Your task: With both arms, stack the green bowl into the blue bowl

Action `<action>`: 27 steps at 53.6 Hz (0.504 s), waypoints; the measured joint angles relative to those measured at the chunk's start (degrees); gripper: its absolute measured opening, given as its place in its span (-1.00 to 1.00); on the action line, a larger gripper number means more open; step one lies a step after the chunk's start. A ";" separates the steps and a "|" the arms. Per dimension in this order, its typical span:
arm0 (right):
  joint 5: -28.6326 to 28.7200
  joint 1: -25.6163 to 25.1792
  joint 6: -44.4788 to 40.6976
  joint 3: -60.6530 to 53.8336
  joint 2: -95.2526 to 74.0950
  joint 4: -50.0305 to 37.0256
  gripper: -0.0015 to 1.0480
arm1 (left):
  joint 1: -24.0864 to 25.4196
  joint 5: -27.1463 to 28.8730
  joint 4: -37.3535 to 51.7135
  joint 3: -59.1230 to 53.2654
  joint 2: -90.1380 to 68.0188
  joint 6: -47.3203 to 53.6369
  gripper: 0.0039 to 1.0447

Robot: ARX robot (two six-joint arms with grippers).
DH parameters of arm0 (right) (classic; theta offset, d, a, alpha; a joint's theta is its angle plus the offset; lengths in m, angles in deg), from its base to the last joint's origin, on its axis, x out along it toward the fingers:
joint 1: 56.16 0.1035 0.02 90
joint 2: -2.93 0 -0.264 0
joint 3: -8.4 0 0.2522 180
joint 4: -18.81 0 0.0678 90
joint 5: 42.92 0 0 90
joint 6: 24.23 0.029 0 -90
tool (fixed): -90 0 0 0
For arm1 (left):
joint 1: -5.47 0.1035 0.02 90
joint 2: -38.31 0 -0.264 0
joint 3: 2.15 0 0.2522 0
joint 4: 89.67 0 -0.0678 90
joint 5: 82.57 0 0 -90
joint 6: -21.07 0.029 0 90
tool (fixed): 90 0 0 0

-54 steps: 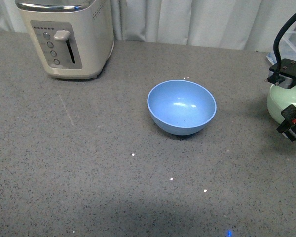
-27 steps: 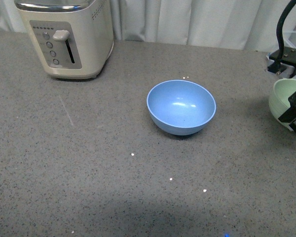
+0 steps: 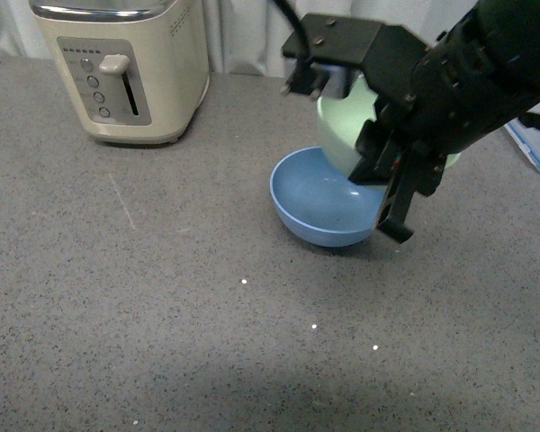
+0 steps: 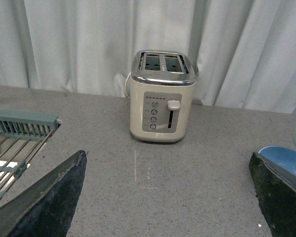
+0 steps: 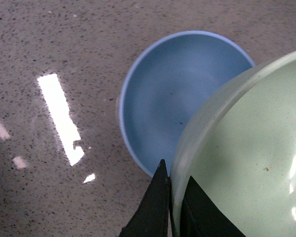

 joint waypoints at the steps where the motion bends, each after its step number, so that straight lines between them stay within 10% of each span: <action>1: -0.42 0.72 0.00 0.00 -0.48 -0.17 -0.97 | 0.00 0.00 0.00 0.00 0.00 0.00 0.88; 27: -5.88 5.11 -1.55 3.56 -9.31 -1.95 -0.97 | 0.00 0.00 0.00 0.00 0.00 0.00 0.88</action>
